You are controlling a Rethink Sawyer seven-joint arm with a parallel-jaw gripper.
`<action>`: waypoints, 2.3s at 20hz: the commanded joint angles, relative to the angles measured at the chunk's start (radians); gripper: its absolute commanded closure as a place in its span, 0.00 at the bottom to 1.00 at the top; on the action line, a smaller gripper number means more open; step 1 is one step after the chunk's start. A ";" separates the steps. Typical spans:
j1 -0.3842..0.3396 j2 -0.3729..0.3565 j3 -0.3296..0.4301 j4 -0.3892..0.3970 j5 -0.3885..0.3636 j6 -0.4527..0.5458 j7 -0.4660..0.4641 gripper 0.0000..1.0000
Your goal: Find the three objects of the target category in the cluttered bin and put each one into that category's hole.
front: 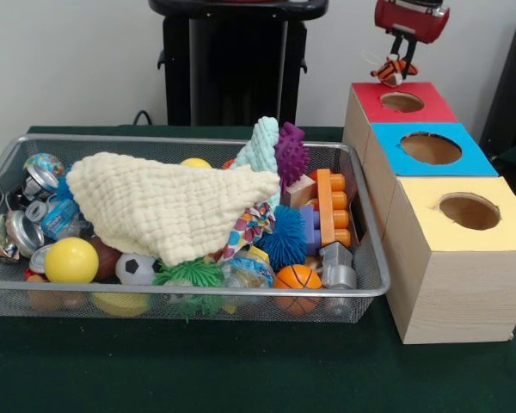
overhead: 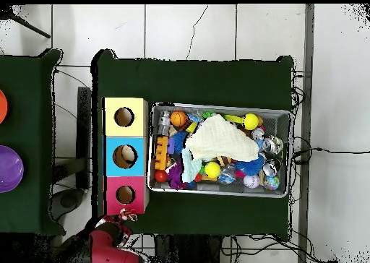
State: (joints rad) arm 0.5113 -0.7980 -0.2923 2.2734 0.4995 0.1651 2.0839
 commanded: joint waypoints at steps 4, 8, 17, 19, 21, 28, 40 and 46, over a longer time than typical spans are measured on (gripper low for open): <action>-0.022 0.070 0.000 -0.163 -0.002 0.147 0.173 1.00; 0.038 0.061 -0.087 -0.204 -0.044 0.298 0.203 1.00; 0.059 0.056 -0.161 -0.288 -0.105 0.464 0.206 1.00; 0.057 0.051 -0.166 -0.299 -0.116 0.493 0.207 1.00; 0.044 0.046 -0.158 -0.304 -0.115 0.489 0.199 1.00; 0.002 0.080 -0.109 -0.331 -0.074 0.336 0.198 1.00; -0.036 0.099 -0.094 -0.389 -0.084 0.311 0.166 1.00; -0.082 0.129 -0.044 -0.366 -0.090 0.204 0.142 1.00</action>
State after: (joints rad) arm 0.4846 -0.7300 -0.4414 1.9432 0.4185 0.4848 2.0839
